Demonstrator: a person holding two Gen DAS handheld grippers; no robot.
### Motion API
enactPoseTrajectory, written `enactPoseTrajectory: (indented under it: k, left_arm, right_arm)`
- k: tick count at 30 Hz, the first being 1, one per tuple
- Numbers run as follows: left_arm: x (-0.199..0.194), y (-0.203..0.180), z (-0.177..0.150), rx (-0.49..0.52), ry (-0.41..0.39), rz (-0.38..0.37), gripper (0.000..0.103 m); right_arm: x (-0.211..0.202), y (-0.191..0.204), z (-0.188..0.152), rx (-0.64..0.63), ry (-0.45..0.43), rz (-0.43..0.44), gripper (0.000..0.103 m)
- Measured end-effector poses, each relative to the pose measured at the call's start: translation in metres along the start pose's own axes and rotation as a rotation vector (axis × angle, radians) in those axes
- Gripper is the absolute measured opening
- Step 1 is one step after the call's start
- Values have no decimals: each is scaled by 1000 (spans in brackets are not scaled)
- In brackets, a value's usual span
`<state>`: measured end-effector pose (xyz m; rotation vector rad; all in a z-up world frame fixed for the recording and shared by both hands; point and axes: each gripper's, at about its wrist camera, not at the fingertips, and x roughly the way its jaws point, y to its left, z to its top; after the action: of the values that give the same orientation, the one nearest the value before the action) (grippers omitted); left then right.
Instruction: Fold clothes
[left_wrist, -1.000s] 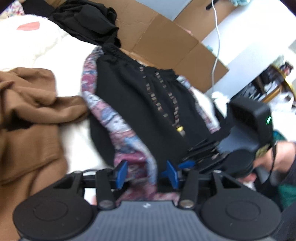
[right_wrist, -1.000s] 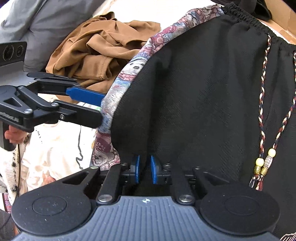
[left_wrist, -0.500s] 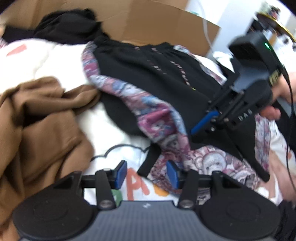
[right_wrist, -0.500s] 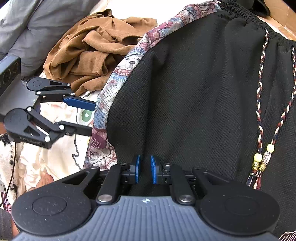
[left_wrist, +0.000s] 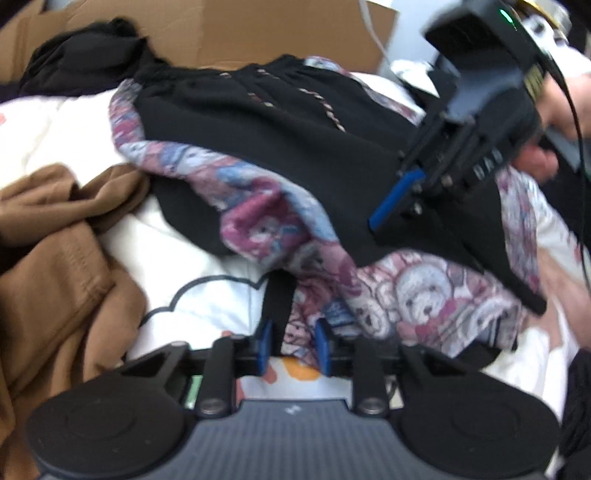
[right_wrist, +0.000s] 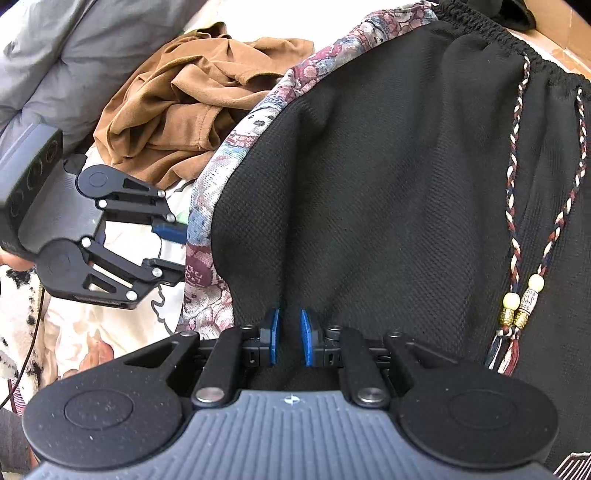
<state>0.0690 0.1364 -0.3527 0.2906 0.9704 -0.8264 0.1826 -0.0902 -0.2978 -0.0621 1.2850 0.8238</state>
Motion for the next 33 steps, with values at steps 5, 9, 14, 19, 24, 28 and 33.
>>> enactPoseTrajectory:
  k: [5, 9, 14, 19, 24, 28, 33]
  left_arm:
    - [-5, 3, -1, -50, 5, -21, 9]
    - [-25, 12, -6, -165, -14, -46, 8]
    - [-63, 25, -25, -378, -60, -102, 8]
    - [-99, 30, -32, -502, -112, -83, 7]
    - [-124, 30, -37, -615, -188, -47, 7]
    - [-133, 30, -49, -679, -219, -14, 7]
    - [-139, 39, -72, -779, -179, 11, 7]
  right_arm:
    - [-6, -1, -4, -10, -5, -6, 16]
    - [-12, -4, -12, -21, 2, -21, 16]
    - [-17, -15, -24, -18, 17, -33, 16]
    - [-22, -20, -30, -17, 19, -21, 16]
    - [-24, -20, -33, -19, 27, -15, 16]
    - [-22, -19, -35, -25, 41, -18, 16]
    - [-17, -15, -36, -54, 72, -40, 16]
